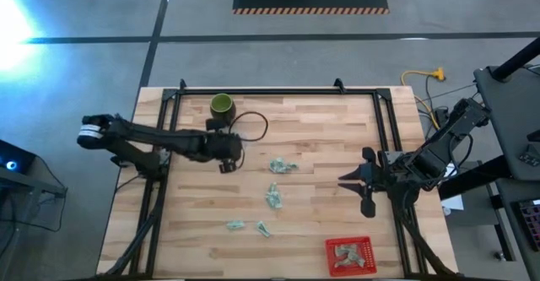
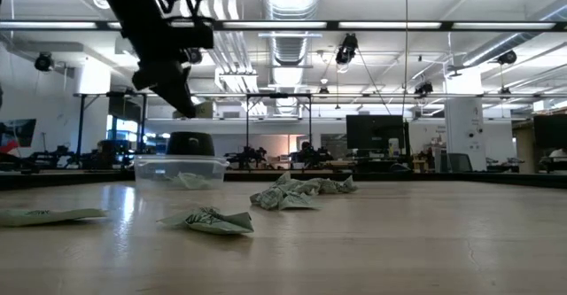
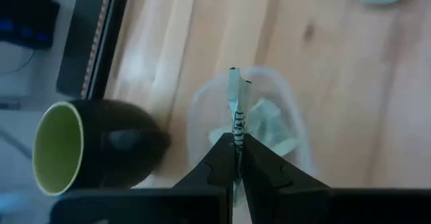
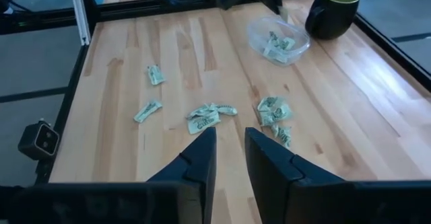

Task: Pick and place items into bin
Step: Put the green stevia packet into the transparent bin, then put the green stevia packet into the red basket

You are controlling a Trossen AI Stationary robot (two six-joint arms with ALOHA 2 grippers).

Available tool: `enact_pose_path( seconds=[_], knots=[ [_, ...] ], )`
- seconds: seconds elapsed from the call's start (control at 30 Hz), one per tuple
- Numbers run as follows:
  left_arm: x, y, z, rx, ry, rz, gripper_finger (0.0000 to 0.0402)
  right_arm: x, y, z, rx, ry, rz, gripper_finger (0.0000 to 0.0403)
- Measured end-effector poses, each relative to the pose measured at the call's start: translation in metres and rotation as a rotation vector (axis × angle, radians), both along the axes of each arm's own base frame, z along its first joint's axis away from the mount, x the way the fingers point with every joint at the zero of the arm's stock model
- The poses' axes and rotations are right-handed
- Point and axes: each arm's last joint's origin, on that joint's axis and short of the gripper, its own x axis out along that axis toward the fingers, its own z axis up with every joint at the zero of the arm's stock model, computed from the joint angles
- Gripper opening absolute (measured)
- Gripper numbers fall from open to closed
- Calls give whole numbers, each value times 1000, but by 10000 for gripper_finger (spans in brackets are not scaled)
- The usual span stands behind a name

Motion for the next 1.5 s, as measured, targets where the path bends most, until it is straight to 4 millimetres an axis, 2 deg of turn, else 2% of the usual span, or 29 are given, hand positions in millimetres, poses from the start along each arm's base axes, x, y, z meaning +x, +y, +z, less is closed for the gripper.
enact_pose_path(
  seconds=[0.13,0.3,0.7,1.1,1.5],
  knots=[
    [-1,17,-11,2,53,50,4,0,0,0,-5,-8,-10,73],
    [-3,28,-23,-3,103,93,4,0,0,0,-6,-10,-13,67],
    [-3,28,-25,-30,104,88,6,0,0,0,-5,-10,-13,63],
    [-2,28,-24,-47,97,85,82,0,0,1,-1,-13,-14,64],
    [5,21,0,-300,-55,59,89,2,-4,1,-108,-35,-50,61]
  ],
)
